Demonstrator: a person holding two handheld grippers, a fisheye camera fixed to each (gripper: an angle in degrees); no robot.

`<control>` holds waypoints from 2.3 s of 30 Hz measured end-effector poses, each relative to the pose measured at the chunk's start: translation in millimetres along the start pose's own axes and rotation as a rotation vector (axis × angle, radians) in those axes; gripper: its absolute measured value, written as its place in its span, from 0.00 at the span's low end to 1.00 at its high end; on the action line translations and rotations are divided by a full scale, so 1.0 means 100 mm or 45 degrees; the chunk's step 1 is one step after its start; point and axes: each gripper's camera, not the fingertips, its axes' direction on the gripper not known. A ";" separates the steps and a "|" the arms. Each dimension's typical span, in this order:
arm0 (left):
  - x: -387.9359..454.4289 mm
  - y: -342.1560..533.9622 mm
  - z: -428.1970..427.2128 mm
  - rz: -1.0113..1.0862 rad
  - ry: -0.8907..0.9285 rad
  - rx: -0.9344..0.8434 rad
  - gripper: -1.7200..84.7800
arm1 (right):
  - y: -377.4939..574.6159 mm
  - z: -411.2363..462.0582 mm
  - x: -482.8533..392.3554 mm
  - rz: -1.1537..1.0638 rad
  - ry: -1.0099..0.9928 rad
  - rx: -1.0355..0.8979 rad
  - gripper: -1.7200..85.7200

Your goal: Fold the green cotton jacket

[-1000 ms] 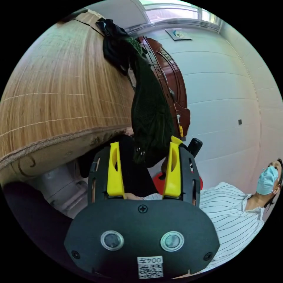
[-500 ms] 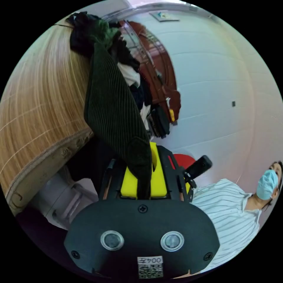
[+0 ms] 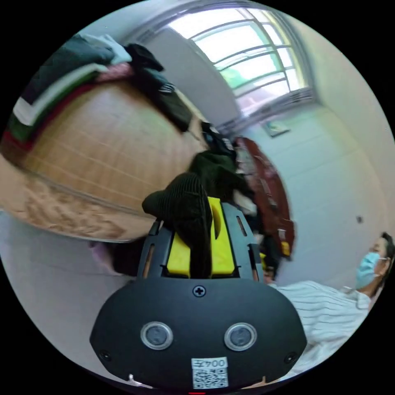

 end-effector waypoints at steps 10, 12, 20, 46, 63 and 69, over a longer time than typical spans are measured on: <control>-0.23 0.40 1.16 0.276 -1.100 -0.054 0.25 | -0.44 -0.03 0.48 0.136 0.018 -0.022 0.03; -0.32 0.42 1.29 0.247 -1.328 -0.128 0.29 | -0.48 -0.04 0.54 0.146 0.037 -0.032 0.02; -0.35 1.27 0.96 0.262 -1.032 0.230 0.13 | -0.66 -0.10 0.95 0.326 -0.069 0.025 0.01; 0.55 4.21 5.98 1.893 -1.337 -0.761 0.14 | -0.82 0.10 1.28 0.470 -0.221 0.036 0.01; 1.59 3.44 4.35 0.789 -0.424 0.053 0.03 | -0.35 0.89 0.45 0.145 0.081 0.122 0.15; 1.88 3.47 3.73 0.631 -0.287 0.061 0.03 | -0.35 1.49 -0.22 -0.278 0.562 0.064 0.19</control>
